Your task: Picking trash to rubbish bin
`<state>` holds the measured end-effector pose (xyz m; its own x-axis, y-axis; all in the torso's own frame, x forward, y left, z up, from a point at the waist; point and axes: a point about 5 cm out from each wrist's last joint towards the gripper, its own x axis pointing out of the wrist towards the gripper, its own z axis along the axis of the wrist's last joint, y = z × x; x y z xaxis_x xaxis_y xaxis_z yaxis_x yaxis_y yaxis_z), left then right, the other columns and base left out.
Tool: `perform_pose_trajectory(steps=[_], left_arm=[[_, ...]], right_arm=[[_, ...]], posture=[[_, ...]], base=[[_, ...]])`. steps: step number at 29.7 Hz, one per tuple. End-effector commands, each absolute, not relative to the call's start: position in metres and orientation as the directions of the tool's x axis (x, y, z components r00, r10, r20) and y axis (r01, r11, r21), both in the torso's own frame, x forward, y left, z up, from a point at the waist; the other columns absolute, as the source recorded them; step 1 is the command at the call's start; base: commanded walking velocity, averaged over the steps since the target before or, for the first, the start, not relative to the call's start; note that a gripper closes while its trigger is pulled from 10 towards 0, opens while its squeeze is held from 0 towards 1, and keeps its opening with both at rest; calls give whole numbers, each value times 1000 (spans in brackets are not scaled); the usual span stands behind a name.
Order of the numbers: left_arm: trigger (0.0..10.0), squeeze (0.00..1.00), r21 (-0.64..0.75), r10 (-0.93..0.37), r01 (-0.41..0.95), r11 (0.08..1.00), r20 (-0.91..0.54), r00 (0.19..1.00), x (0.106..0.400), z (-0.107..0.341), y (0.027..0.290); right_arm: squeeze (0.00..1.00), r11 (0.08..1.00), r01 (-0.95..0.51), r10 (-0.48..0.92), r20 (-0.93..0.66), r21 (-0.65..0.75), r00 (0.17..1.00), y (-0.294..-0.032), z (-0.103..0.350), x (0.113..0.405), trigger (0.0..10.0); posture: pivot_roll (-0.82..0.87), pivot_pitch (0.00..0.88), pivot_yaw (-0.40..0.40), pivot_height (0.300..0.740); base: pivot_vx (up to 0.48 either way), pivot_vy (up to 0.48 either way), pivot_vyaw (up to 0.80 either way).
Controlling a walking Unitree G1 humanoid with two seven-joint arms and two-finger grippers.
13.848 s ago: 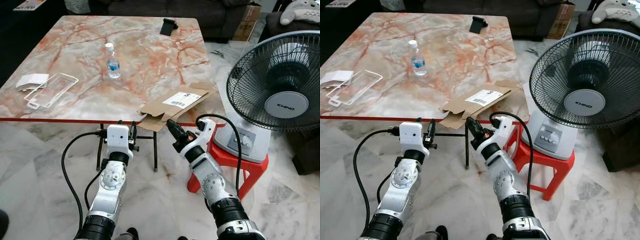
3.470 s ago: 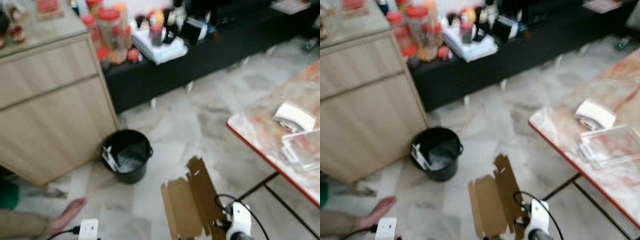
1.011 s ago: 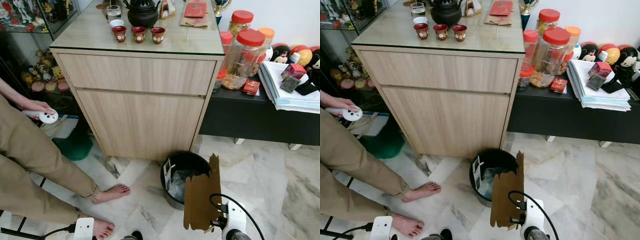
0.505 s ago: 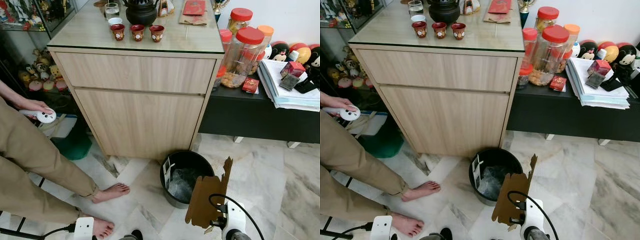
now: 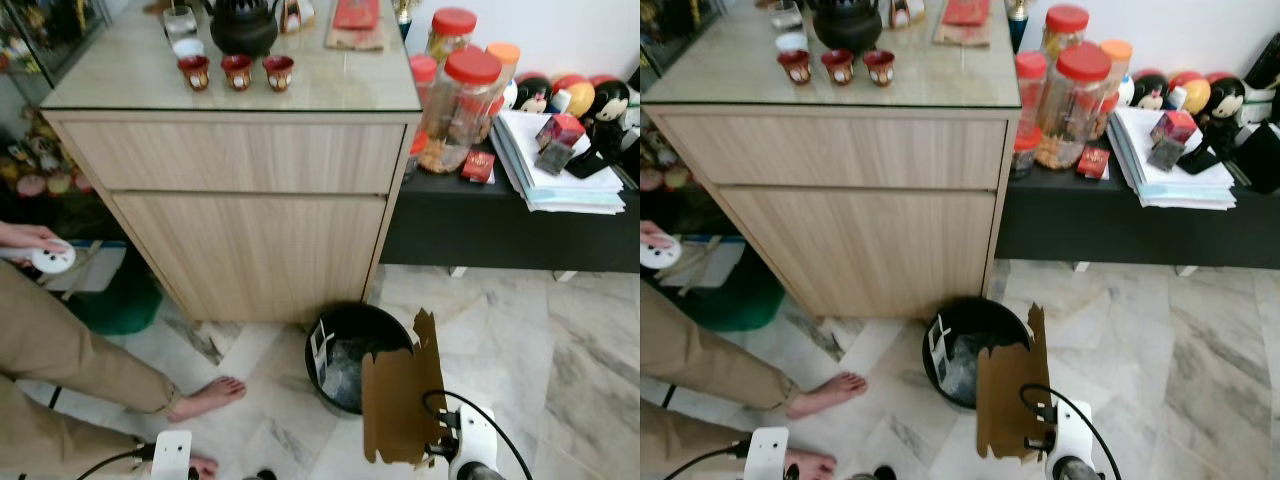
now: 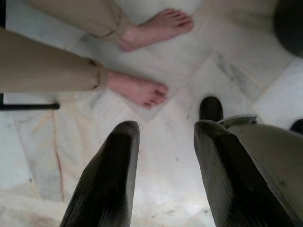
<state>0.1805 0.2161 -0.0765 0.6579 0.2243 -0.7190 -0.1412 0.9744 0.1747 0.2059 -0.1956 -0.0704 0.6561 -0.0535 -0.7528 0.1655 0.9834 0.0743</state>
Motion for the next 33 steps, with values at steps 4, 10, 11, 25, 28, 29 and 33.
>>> perform_pose_trajectory(steps=[4, 10, 11, 25, 28, 29, 33], left_arm=[[10000, 0, 183, 235, -147, 972, -745, 625, 168, -82, 219], [10000, 0, 184, 235, -146, 972, -746, 623, 167, -82, 219], [10000, 0, 184, 235, -146, 972, -746, 623, 167, -82, 219], [10000, 0, 187, 240, -149, 971, -746, 621, 166, -83, 220], [10000, 0, 188, 239, -148, 971, -747, 620, 166, -83, 220], [10000, 0, 188, 239, -148, 971, -747, 620, 166, -83, 220], [10000, 0, 188, 239, -149, 971, -747, 620, 165, -83, 220]], right_arm=[[0, 986, 152, -50, -770, 62, 636, -193, -74, 200, 10000], [0, 984, 167, -62, -772, 58, 633, -194, -75, 199, 10000], [0, 984, 171, -66, -772, 56, 633, -194, -75, 199, 10000], [0, 981, 182, -67, -761, 68, 646, -196, -74, 199, 10000], [0, 983, 173, -61, -765, 67, 641, -196, -74, 199, 10000], [0, 983, 171, -60, -765, 67, 641, -196, -74, 199, 10000], [0, 983, 173, -60, -765, 68, 642, -195, -74, 199, 10000]], posture=[[106, 202, -23, 740], [107, 208, -23, 740], [107, 208, -23, 740], [108, 215, -23, 740], [106, 212, -25, 740], [106, 212, -25, 740], [108, 208, -25, 740]], base=[[256, 0, 0], [259, 0, 0], [255, 0, 0], [259, 0, 142], [270, 0, 0], [270, 0, 0], [271, 0, 0]])
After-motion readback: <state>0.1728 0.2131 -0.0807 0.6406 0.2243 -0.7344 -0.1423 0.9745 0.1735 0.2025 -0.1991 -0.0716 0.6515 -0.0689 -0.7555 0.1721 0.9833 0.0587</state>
